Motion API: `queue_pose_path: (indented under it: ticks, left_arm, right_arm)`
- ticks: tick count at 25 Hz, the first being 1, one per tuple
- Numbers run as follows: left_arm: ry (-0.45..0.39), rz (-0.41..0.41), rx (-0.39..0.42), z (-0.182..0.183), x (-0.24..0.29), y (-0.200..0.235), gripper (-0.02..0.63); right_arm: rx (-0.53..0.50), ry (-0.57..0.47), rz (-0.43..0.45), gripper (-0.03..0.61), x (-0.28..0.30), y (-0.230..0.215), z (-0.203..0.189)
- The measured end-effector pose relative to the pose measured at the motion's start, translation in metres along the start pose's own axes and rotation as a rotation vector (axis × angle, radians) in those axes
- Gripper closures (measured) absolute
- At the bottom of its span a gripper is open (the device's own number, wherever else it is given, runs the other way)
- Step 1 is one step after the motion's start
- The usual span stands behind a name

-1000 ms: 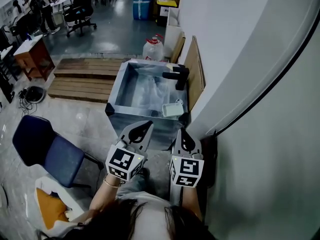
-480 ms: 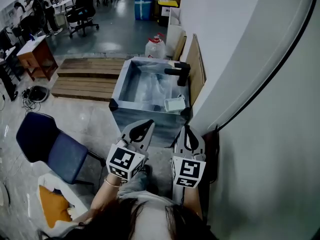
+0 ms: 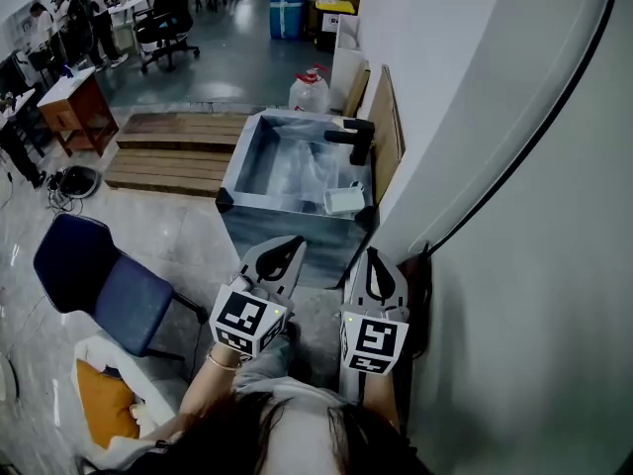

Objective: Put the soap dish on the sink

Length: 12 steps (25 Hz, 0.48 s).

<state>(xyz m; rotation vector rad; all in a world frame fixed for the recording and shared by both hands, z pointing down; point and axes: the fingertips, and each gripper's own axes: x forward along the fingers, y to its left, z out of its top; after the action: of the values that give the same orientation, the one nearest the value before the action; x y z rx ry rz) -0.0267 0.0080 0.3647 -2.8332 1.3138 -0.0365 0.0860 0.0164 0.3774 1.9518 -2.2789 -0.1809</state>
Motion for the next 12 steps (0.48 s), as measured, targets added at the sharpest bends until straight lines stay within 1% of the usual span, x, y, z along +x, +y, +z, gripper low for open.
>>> queue_pose_path:
  ticks: [12]
  left_arm:
    - [0.012, 0.003, -0.001, -0.005, 0.0, -0.024, 0.604]
  right_arm:
    - [0.001, 0.01, 0.007, 0.554, -0.022, -0.013, -0.009]
